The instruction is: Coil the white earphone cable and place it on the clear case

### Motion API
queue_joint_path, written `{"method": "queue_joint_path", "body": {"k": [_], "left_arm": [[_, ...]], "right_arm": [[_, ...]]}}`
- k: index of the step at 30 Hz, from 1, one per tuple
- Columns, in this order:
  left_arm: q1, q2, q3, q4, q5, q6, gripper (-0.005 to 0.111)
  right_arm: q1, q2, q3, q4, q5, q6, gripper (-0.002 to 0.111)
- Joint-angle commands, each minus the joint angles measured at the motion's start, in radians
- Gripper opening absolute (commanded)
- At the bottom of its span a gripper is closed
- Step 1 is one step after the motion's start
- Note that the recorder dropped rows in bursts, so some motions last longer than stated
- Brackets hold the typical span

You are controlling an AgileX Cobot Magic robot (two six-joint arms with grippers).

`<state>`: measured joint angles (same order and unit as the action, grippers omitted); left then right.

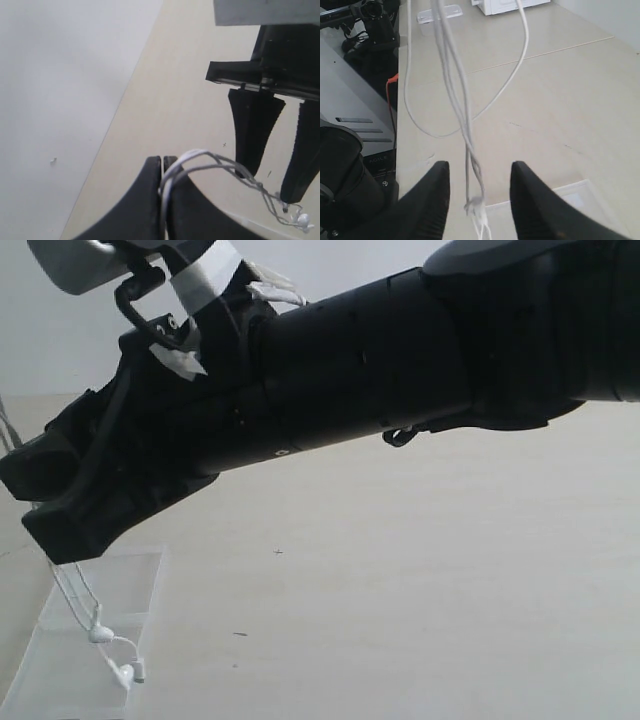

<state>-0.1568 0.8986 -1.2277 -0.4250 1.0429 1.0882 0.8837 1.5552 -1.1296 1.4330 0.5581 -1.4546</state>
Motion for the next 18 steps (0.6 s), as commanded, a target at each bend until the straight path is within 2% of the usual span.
{"method": "queue_joint_path", "body": {"k": [1, 11, 18], "left_arm": [[-0.008, -0.006, -0.008, -0.010, -0.018, -0.008, 0.000], [-0.008, -0.006, -0.041, -0.045, -0.023, -0.008, 0.000], [-0.008, -0.002, -0.048, -0.033, 0.021, -0.010, 0.000]], "right_arm": [[0.000, -0.006, 0.005, 0.036, -0.003, -0.009, 0.043], [0.000, 0.007, 0.005, 0.057, -0.007, -0.011, 0.043], [0.000, 0.015, 0.005, 0.086, -0.005, -0.038, 0.031]]}}
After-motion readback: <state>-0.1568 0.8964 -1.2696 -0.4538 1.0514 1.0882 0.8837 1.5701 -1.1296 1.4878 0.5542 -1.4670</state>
